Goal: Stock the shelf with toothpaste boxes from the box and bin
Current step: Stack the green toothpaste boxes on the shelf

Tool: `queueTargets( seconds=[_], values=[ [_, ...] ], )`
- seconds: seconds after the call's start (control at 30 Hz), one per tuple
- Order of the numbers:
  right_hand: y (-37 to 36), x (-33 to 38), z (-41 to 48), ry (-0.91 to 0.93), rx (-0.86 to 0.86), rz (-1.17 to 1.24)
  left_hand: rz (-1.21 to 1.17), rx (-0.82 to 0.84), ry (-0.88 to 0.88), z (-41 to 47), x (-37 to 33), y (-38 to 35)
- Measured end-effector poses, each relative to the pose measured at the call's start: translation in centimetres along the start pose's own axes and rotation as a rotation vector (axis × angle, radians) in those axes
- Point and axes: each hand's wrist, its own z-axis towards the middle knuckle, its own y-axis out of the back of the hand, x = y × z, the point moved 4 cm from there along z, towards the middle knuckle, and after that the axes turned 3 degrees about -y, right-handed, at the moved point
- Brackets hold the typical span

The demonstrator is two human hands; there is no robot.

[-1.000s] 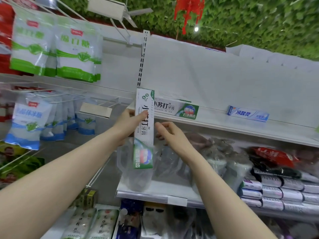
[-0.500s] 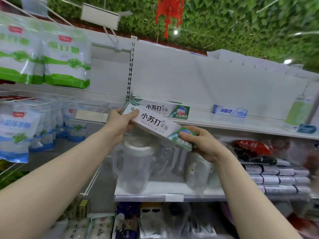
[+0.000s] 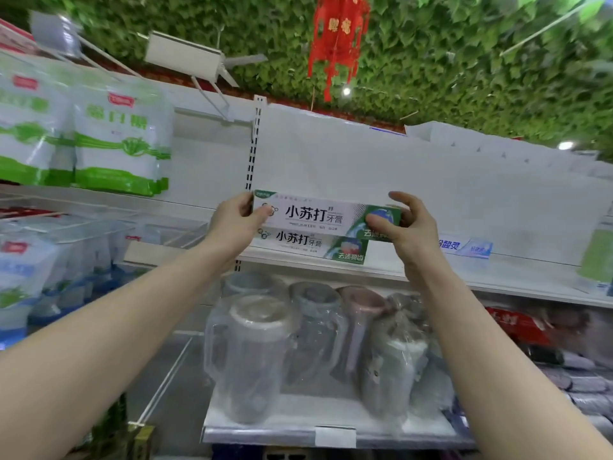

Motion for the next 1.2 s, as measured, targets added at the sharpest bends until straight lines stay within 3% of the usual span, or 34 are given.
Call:
queueTargets(
  seconds=[0.17,0.37,0.57,0.73,0.87,1.03,1.2],
  values=[
    [-1.4,-1.5,4.8,0.035,0.000,-0.015,0.252,-0.111,-0.073,4.0,0.4,-0.6],
    [-3.1,-4.5,9.2,0.013,-0.007,-0.033,0.317,-0.146,-0.065,7.5,2.2,-1.6],
    [-4.7,-8.1,12.5,-0.115,0.106,-0.193,0.562,-0.124,0.078,9.5,5.4,-2.4],
    [-4.8,-8.4,12.7,-0.131,0.117,-0.307,0.601,-0.111,0.103,9.9,6.2,-2.3],
    [-4.6,-7.1,10.4,0.018,-0.019,-0.459,0.620,-0.101,0.056,9.1,6.1,-2.1],
    [-4.4,-7.4,6.0,0.179,-0.224,-0.661,0.632,-0.112,-0.127,6.6,4.6,-2.3],
    [-5.2,-8.6,5.2,0.141,-0.179,-0.574,0.622,-0.058,-0.125,5.8,5.3,-2.1]
  ],
)
